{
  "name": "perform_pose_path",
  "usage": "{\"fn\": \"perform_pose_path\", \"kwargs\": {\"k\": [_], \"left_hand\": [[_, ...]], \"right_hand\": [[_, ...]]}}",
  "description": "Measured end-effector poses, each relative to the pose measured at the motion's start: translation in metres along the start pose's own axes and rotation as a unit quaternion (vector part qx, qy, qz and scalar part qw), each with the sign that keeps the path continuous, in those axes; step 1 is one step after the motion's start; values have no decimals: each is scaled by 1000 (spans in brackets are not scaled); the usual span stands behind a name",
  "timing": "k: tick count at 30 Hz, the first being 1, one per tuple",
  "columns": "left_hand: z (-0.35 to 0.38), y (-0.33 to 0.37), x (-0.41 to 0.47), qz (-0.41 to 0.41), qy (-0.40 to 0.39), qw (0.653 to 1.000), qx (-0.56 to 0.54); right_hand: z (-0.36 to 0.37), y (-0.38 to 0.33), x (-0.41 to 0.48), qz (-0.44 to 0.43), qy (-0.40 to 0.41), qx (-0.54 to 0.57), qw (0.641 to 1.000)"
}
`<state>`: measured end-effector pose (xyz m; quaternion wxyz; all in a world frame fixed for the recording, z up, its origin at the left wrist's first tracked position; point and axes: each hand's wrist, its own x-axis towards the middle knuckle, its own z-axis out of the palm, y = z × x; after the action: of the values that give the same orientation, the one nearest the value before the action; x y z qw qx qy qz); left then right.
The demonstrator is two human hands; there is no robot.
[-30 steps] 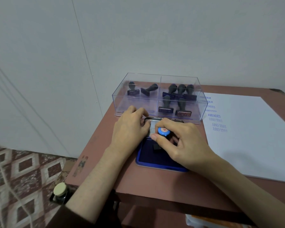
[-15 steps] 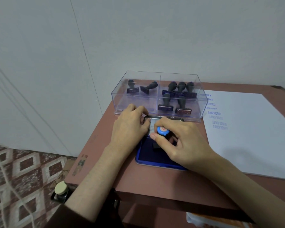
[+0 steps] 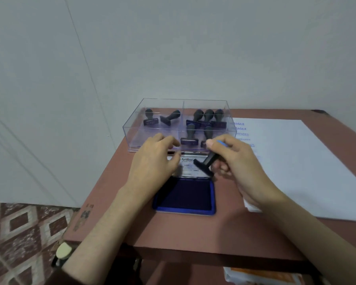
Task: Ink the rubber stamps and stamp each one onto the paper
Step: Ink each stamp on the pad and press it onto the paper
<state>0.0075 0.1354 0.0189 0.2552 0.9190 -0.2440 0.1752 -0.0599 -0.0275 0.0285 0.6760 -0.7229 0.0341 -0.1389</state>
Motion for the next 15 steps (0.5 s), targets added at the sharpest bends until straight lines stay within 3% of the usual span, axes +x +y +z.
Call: {"fn": "perform_pose_path", "kwargs": {"k": [2, 7, 11, 15], "left_hand": [[1, 15, 2, 58, -15, 998, -30], [16, 57, 5, 177, -114, 976, -60], [32, 70, 3, 213, -195, 955, -69], [40, 73, 0, 215, -226, 949, -53]], "right_hand": [[-22, -5, 3, -4, 47, -2, 999], [-73, -4, 14, -63, 127, -126, 982], [-90, 3, 15, -113, 105, -233, 960], [-93, 10, 15, -138, 77, -333, 930]]}}
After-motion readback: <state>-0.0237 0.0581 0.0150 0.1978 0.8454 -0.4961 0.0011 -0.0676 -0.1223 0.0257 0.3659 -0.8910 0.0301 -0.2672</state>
